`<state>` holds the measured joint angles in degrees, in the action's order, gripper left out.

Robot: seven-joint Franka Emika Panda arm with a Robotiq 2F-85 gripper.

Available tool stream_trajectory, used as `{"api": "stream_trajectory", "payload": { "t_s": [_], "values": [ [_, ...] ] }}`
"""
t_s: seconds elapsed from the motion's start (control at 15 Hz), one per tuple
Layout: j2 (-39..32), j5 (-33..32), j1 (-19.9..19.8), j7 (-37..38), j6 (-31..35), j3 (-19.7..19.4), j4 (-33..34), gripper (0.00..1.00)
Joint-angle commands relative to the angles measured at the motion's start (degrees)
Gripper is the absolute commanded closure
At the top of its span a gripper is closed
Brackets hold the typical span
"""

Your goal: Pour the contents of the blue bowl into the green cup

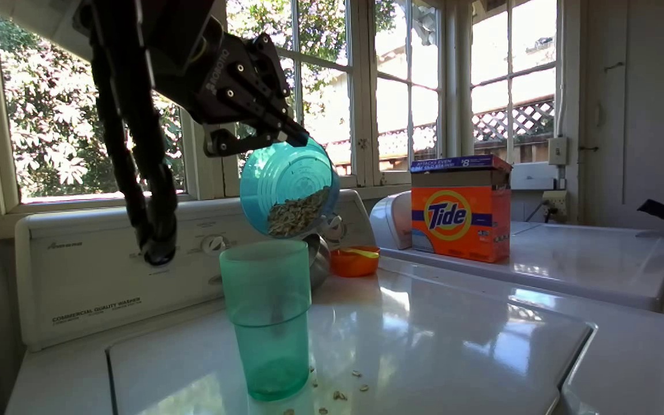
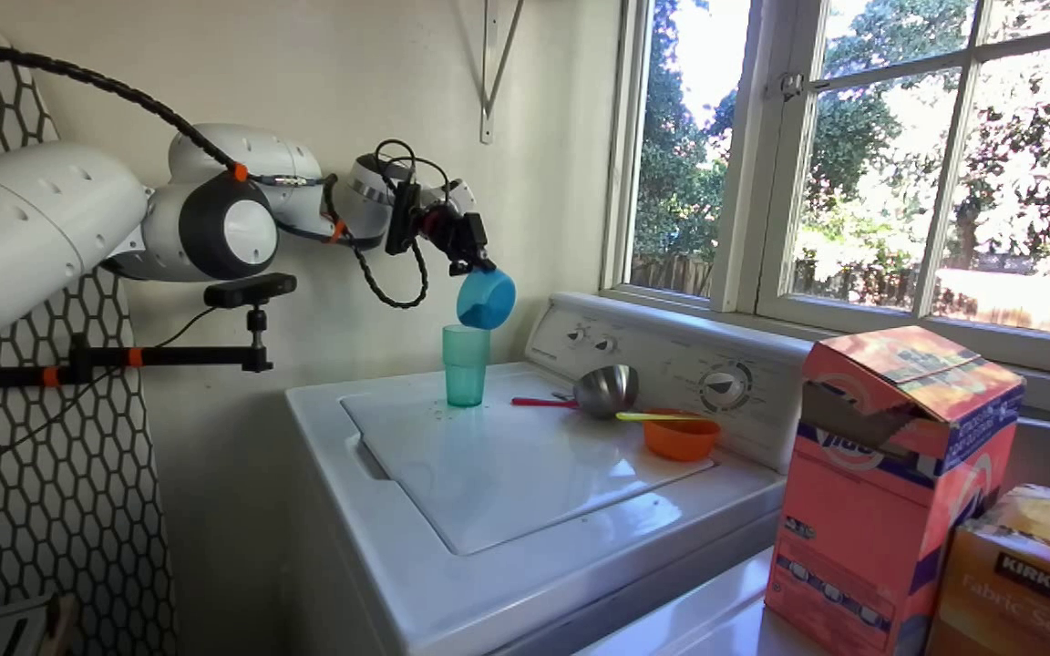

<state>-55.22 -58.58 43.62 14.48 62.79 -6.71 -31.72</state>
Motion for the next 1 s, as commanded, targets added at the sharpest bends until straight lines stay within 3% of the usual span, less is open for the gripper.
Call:
{"api": "stream_trajectory", "payload": {
  "t_s": [0.0,0.93],
  "values": [
    [0.02,0.0,0.0,-0.01,0.0,0.01,0.0,0.96],
    [0.15,-0.19,0.12,-0.57,0.02,0.06,-0.11,0.99]
  ]
}}
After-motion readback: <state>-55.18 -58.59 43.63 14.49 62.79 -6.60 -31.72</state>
